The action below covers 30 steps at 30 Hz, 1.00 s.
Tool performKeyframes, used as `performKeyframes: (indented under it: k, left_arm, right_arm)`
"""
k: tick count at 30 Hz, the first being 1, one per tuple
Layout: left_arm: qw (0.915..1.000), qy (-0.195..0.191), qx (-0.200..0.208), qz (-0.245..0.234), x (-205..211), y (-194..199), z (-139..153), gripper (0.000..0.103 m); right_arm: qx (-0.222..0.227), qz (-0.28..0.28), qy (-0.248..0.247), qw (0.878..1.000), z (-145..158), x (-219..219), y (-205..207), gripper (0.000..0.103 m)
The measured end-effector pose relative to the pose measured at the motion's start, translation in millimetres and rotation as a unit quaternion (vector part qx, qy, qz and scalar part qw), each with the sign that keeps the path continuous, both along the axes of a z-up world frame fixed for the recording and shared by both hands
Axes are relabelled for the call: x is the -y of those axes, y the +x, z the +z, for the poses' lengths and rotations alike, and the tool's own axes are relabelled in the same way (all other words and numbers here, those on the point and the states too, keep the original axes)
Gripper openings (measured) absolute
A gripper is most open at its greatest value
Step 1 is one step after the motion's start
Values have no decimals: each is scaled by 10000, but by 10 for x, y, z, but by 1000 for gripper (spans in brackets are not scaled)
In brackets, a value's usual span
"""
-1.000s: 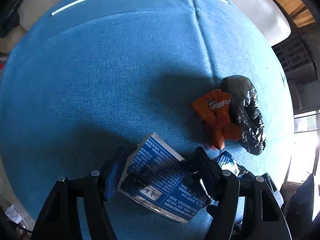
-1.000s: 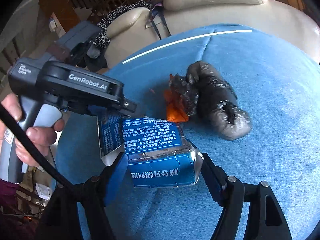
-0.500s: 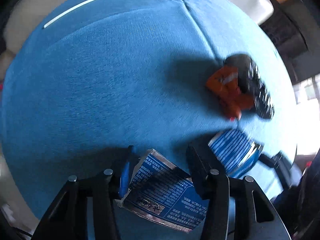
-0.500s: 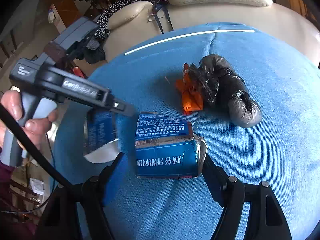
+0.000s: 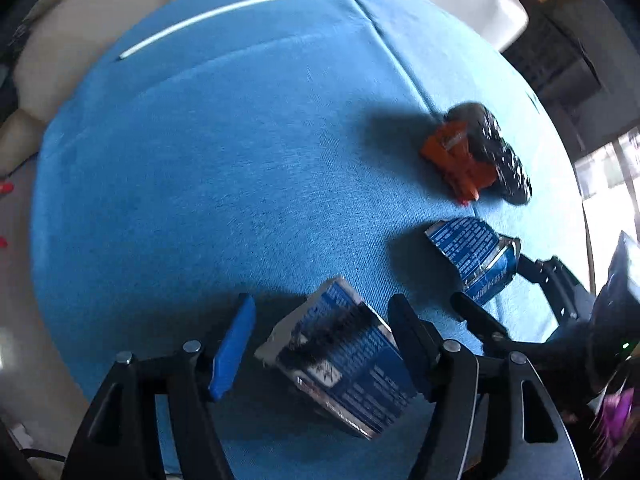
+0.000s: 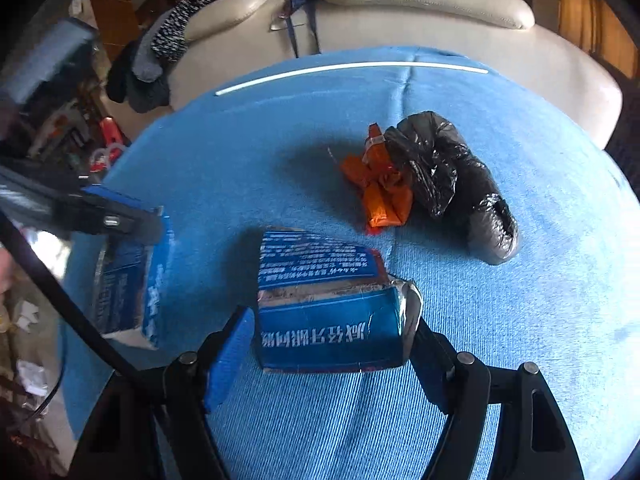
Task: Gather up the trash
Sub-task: 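Grasp the blue medicine box with the right tool while the left tool grasps the flattened blue box, then lift both blue boxes up off the table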
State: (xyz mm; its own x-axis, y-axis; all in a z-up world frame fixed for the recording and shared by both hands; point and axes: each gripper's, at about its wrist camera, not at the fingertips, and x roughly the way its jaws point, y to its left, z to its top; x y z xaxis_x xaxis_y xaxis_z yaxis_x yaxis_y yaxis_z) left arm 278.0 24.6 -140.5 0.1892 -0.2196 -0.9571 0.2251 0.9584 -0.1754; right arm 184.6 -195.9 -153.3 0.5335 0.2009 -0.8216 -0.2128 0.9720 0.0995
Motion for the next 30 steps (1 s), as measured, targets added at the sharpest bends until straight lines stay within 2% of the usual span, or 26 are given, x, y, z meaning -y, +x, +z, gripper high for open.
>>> performKeyframes:
  k: [5, 13, 16, 21, 25, 30]
  left_arm:
    - [9990, 38, 83, 436, -51, -272, -23, 71]
    - [9937, 662, 520, 745, 218, -511, 51, 74]
    - [9932, 558, 551, 857, 239, -640, 128, 74]
    - [9878, 605, 989, 1036, 140, -818, 319, 74]
    - [9870, 292, 830, 1345, -29, -902, 406, 74]
    - [9863, 399, 740, 1422, 198, -797, 273, 74]
  right_arm:
    - [141, -246, -168, 9995, -19, -94, 38, 77]
    - [205, -563, 194, 9980, 6, 166, -211, 75]
    - [262, -699, 335, 9966, 57, 296, -350, 75]
    - [460, -933, 544, 9931, 137, 449, -584, 75]
    - [568, -1160, 741, 9889, 215, 588, -785, 75]
    - [569, -1242, 983, 9857, 219, 659, -938, 75]
